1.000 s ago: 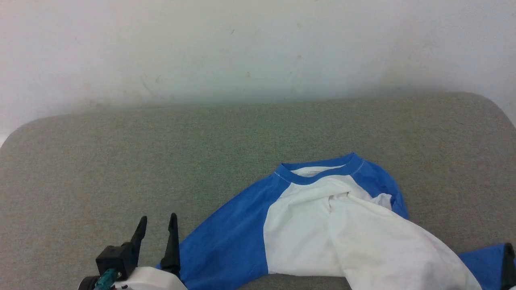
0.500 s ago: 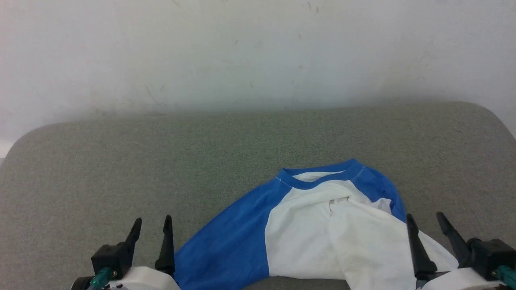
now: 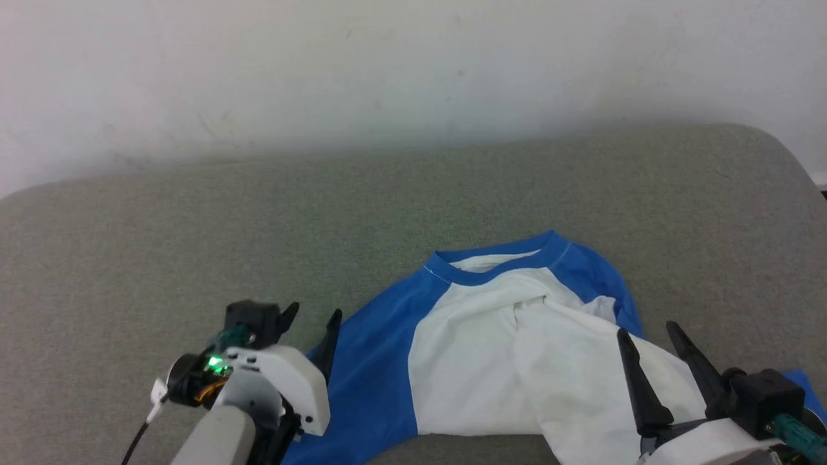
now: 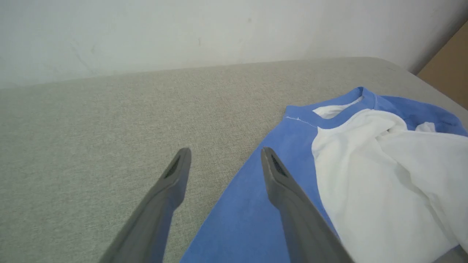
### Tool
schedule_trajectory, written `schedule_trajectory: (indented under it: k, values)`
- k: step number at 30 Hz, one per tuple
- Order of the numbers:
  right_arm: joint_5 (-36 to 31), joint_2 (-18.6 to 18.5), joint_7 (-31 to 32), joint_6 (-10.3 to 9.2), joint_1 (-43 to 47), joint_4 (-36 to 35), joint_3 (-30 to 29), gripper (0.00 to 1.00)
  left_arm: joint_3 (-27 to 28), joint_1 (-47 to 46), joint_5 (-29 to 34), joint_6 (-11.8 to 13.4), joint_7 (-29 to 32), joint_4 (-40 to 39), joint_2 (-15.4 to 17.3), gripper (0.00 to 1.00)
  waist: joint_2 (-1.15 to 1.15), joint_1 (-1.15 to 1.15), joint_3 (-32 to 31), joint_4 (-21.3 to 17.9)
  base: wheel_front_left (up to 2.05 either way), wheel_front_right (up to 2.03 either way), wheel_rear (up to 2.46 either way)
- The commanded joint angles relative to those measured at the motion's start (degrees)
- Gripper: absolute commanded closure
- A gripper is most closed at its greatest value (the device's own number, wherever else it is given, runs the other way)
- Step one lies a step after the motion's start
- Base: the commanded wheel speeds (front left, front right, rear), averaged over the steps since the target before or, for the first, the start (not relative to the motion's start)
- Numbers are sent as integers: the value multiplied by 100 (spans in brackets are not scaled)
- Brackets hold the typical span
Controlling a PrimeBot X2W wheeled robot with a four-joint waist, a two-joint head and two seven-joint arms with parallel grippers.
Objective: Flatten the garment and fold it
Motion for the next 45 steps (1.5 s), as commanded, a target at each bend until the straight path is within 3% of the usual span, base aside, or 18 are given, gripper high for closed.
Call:
schedule_trajectory:
  k: [1,11,12,13,14,19,26,31,32,33,34,38,45]
  values:
    - [32,13,13,-4,-91,-5,26,0,-65,-173,-28,-87,186,148,47,0,0,-1,206,-167,0,0,0]
    - [167,13,-60,-4,-247,192,11,0,-730,-837,-223,-568,2289,1252,313,0,0,-1,456,-394,0,0,0]
    - [182,13,-69,-4,-257,209,11,0,-809,-850,-265,-596,2479,1288,338,25,0,-1,464,-396,0,0,0]
    - [196,13,-81,-4,-267,227,13,0,-873,-864,-294,-617,2600,1292,372,81,0,-1,463,-398,0,0,0]
    - [200,14,-89,-4,-274,242,17,0,-898,-867,-340,-630,2651,1266,397,100,0,-1,462,-400,0,0,0]
    - [226,14,-118,-4,-258,301,-7,0,-615,-633,-558,-502,2514,889,697,100,0,-1,385,-401,0,0,0]
    - [253,14,-91,-4,-105,344,-123,0,232,439,-861,307,2296,-244,1279,100,0,-1,284,-308,0,0,0]
    - [243,14,-14,-4,-99,366,-118,0,575,1123,-1078,717,2097,-766,1220,100,0,-1,272,-210,0,0,0]
    - [234,14,16,-4,-105,373,-107,0,615,1191,-1123,766,1986,-845,1133,72,0,-1,266,-188,0,0,0]
    - [202,14,59,-4,-116,383,-93,0,642,1234,-1140,775,1855,-888,1079,7,0,-1,258,-167,0,0,0]
    - [184,14,92,-4,-126,390,-98,0,659,1250,-1155,755,1705,-910,1027,0,0,-1,244,-136,0,0,0]
    - [110,-6,394,-4,-246,538,-36,0,699,1254,-1017,795,857,-1114,754,0,0,-1,144,-42,0,0,0]
    - [258,-392,991,-4,-579,1035,81,0,581,1291,-611,775,-576,-1262,418,0,0,-1,-8,161,0,0,0]
